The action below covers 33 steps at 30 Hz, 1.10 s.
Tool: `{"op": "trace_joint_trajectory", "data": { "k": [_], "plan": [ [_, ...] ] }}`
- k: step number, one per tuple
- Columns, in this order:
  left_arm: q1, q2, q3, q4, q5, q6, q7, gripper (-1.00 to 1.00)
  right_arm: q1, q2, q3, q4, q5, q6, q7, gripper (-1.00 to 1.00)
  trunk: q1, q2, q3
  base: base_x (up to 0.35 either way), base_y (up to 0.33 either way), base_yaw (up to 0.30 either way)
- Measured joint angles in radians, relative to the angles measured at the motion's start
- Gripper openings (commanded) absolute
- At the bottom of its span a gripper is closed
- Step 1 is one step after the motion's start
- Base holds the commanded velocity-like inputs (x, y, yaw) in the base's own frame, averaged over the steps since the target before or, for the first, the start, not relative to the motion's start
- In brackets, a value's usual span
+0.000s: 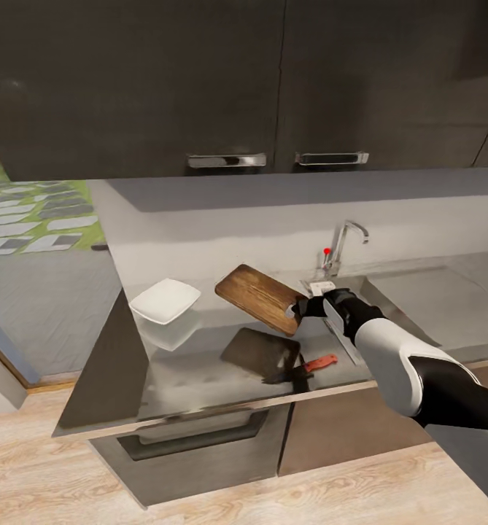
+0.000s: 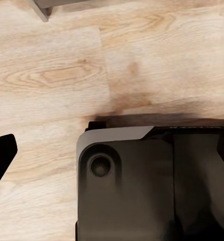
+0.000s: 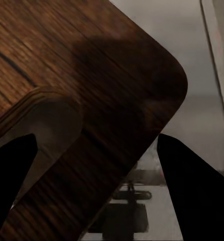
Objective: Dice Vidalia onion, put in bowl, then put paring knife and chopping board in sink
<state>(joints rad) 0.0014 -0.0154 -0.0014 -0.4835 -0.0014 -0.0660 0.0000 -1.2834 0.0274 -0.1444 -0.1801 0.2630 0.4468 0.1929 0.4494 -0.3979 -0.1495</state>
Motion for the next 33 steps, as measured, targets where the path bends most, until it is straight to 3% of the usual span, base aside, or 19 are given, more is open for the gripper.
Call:
{"op": "trace_joint_trajectory", "data": {
  "k": [4,7,11,15,17,18,22,23,29,33],
  "plan": [
    [0.0,0.0,0.0,0.0,0.0,0.0,0.0,1.0,0.0,0.005,0.001,0.004,0.094,0.001,0.032,-1.0,0.0,0.0,0.0,0.0,-0.024,0.0],
    [0.0,0.0,0.0,0.0,0.0,0.0,0.0,1.0,0.0,0.001,0.002,0.005,0.105,0.002,0.109,-1.0,0.0,0.0,0.0,0.0,-0.004,0.0],
    [0.0,0.001,0.0,0.001,0.002,0.0,0.0,1.0,0.0,-0.025,0.003,0.001,0.115,0.002,0.308,-1.0,0.0,0.0,0.0,0.0,0.0,0.0],
    [0.0,0.0,0.0,0.0,0.003,0.0,0.0,1.0,0.0,-0.041,-0.016,-0.022,0.136,0.011,0.347,-1.0,0.0,0.0,0.0,0.0,0.0,0.0],
    [0.0,0.0,0.0,0.0,0.001,0.0,0.0,1.0,-0.001,-0.046,-0.004,-0.056,0.146,0.052,0.351,-1.0,0.0,0.0,0.0,0.0,0.0,0.0],
    [0.0,0.0,0.0,0.0,0.001,0.0,0.0,1.0,-0.001,-0.047,0.009,-0.084,0.165,0.081,0.352,-1.0,0.0,0.0,0.0,0.0,0.0,0.0],
    [0.0,0.0,0.001,0.0,0.0,0.0,0.0,1.0,-0.001,-0.037,0.13,-0.179,0.342,0.162,0.369,-1.0,0.0,0.0,0.0,0.0,0.0,0.0],
    [0.0,0.0,0.0,0.0,0.0,0.0,0.0,1.0,-0.001,-0.035,0.145,-0.184,0.364,0.165,0.374,-1.0,0.0,0.0,0.0,0.0,0.0,0.0],
    [0.0,0.0,0.001,0.0,0.0,0.0,0.0,1.0,-0.001,-0.032,0.253,-0.177,0.386,0.082,0.441,-1.0,0.0,0.0,0.0,0.0,0.0,0.0],
    [0.0,0.0,0.002,0.0,0.0,0.0,0.0,1.0,-0.001,-0.036,0.269,-0.177,0.391,0.047,0.51,-1.0,0.0,0.0,0.0,0.0,0.0,0.0]
  ]
}}
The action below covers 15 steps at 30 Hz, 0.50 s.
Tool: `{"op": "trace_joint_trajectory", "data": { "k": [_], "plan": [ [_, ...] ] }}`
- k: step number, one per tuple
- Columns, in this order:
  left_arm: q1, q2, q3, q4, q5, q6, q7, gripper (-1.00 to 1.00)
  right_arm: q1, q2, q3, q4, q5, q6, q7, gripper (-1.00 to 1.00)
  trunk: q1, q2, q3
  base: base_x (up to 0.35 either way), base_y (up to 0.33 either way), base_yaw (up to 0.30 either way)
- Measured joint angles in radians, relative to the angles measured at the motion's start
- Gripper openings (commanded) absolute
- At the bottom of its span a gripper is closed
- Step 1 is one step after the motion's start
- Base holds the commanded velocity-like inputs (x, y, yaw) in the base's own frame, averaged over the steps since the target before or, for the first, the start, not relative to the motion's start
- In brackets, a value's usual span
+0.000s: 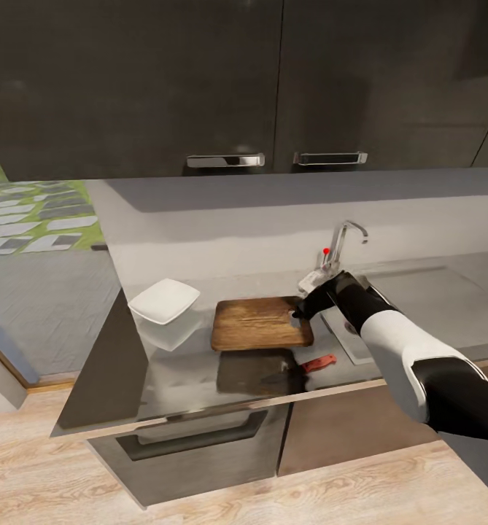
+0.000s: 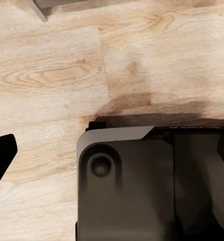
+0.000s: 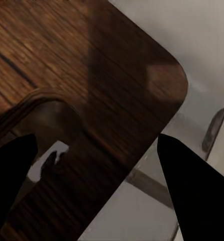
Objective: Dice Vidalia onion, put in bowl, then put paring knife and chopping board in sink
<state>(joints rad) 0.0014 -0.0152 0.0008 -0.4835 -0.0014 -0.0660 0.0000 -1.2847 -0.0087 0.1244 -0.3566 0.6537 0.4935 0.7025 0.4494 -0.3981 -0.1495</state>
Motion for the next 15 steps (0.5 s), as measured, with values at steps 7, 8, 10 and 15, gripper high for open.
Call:
{"op": "trace_joint_trajectory", "data": {
  "k": [7,8,10,15],
  "plan": [
    [0.0,0.0,0.001,0.0,0.0,0.0,0.0,1.0,0.0,-0.004,0.002,0.005,0.003,-0.094,0.11,-1.0,0.0,0.0,0.0,0.045,0.0,0.0],
    [0.0,0.0,0.001,0.0,0.0,0.0,0.0,1.0,0.0,-0.005,0.001,0.006,0.005,-0.097,0.113,-1.0,0.0,0.0,0.0,0.145,0.0,0.0],
    [0.0,0.0,0.001,0.0,0.0,0.0,0.0,1.0,0.0,-0.005,0.001,0.007,0.006,-0.098,0.116,-1.0,0.0,0.0,0.0,0.192,0.0,0.0],
    [0.0,0.0,0.0,0.0,0.0,0.0,0.0,1.0,0.0,-0.003,0.007,0.059,0.005,-0.154,0.123,-1.0,-0.001,0.0,0.0,0.284,0.0,0.0]
  ]
}}
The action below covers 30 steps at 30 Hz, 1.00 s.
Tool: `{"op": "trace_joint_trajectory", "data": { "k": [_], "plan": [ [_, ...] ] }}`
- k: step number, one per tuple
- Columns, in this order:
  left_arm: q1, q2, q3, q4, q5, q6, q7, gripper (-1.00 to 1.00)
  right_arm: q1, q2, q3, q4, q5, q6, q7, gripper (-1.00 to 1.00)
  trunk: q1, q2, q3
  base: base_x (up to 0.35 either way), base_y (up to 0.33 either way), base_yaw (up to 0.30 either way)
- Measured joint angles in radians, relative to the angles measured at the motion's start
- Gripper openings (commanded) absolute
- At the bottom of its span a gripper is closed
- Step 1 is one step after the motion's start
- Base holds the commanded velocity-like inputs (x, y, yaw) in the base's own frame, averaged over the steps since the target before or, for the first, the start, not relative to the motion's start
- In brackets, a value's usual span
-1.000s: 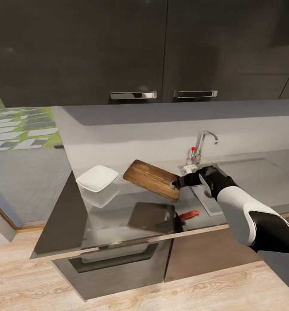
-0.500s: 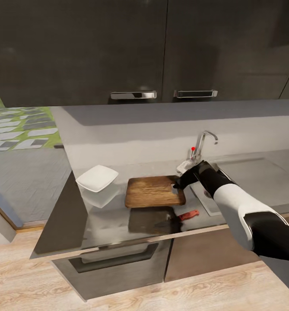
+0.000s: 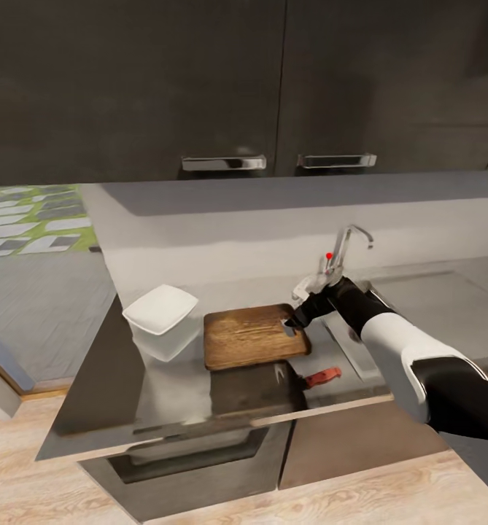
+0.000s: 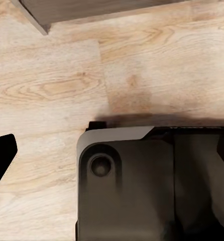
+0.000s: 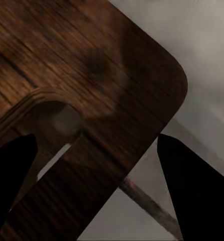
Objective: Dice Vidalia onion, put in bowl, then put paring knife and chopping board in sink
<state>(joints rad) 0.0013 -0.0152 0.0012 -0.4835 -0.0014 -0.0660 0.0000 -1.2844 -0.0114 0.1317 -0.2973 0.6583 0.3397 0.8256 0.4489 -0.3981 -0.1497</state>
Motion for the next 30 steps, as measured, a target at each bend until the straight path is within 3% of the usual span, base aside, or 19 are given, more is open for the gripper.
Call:
{"op": "trace_joint_trajectory", "data": {
  "k": [4,10,14,18,22,30],
  "plan": [
    [0.0,0.0,0.0,-0.002,0.001,0.0,0.0,1.0,-0.001,-0.006,-0.009,0.026,0.005,-0.065,0.022,-1.0,0.0,0.0,0.0,0.308,0.0,0.0],
    [0.0,0.0,0.0,-0.005,0.004,0.0,-0.004,1.0,0.0,-0.048,-0.006,0.095,0.012,-0.112,0.056,-1.0,0.001,0.0,0.0,0.089,0.0,0.0],
    [0.0,0.001,0.0,-0.006,0.004,0.0,-0.005,1.0,0.0,-0.057,-0.015,0.128,0.01,-0.157,0.062,-1.0,0.001,0.0,0.0,0.009,0.0,0.0],
    [0.0,0.002,0.001,-0.005,0.004,0.0,-0.006,1.0,0.0,-0.062,-0.022,0.132,0.007,-0.167,0.073,-1.0,0.001,0.0,0.0,0.002,0.0,0.0],
    [0.0,0.003,0.001,-0.001,0.004,0.0,-0.006,1.0,0.0,-0.091,-0.027,0.136,-0.03,-0.17,0.073,-1.0,0.001,0.0,0.0,0.0,0.0,0.0],
    [0.0,0.003,0.0,0.0,0.004,0.0,-0.006,1.0,0.0,-0.098,-0.027,0.144,-0.039,-0.171,0.073,-1.0,0.001,0.0,0.0,0.0,0.0,0.0]
  ]
}}
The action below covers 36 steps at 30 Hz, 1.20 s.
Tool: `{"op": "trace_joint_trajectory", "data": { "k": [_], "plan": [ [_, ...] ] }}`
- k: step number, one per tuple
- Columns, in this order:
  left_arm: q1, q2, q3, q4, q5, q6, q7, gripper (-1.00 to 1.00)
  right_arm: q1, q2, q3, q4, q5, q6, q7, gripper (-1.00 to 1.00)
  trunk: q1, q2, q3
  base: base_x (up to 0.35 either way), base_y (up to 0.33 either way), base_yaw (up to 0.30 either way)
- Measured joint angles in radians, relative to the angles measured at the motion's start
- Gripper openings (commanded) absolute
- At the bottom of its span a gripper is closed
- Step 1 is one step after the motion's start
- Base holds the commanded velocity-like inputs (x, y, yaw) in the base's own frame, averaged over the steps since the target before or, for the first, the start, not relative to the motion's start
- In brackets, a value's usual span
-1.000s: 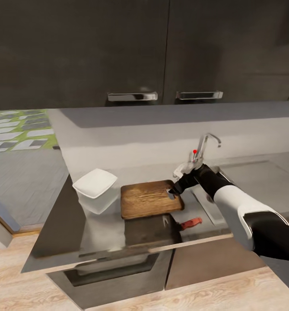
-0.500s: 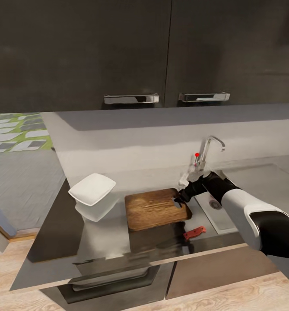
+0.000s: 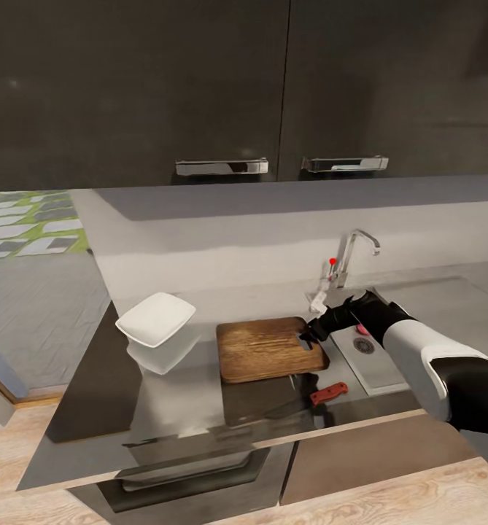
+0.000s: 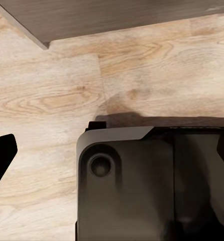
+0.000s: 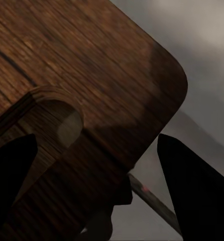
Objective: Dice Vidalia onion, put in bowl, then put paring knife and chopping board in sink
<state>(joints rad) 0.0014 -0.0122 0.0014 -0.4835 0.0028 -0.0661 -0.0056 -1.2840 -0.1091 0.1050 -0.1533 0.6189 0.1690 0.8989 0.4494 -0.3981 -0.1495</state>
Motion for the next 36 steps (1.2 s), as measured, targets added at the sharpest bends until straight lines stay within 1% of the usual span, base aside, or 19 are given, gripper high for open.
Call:
{"op": "trace_joint_trajectory", "data": {
  "k": [8,11,13,20,36],
  "plan": [
    [0.0,0.002,0.0,0.001,-0.001,0.0,0.0,1.0,0.0,0.002,0.001,0.002,-0.002,-0.006,-0.003,-1.0,0.0,0.0,-0.009,0.0,0.0,0.0],
    [0.0,0.002,0.001,0.002,-0.001,0.0,0.0,1.0,0.0,0.004,-0.003,0.013,-0.014,-0.035,-0.005,-1.0,0.0,0.0,-0.014,0.069,-0.042,0.0],
    [0.0,0.003,0.001,0.002,-0.001,0.0,0.0,1.0,0.0,0.005,0.004,0.026,-0.015,-0.045,-0.005,-1.0,0.0,0.0,-0.017,0.156,-0.114,0.0],
    [0.0,0.003,0.001,0.001,-0.001,0.0,0.0,1.0,-0.001,0.007,0.003,0.037,-0.016,-0.068,-0.007,-1.0,0.0,0.0,-0.028,0.045,-0.03,0.0],
    [0.0,0.004,0.001,0.001,-0.001,0.0,0.0,1.0,0.0,0.008,0.003,0.039,-0.016,-0.08,-0.007,-1.0,0.0,0.0,-0.055,0.0,0.0,0.0]
  ]
}}
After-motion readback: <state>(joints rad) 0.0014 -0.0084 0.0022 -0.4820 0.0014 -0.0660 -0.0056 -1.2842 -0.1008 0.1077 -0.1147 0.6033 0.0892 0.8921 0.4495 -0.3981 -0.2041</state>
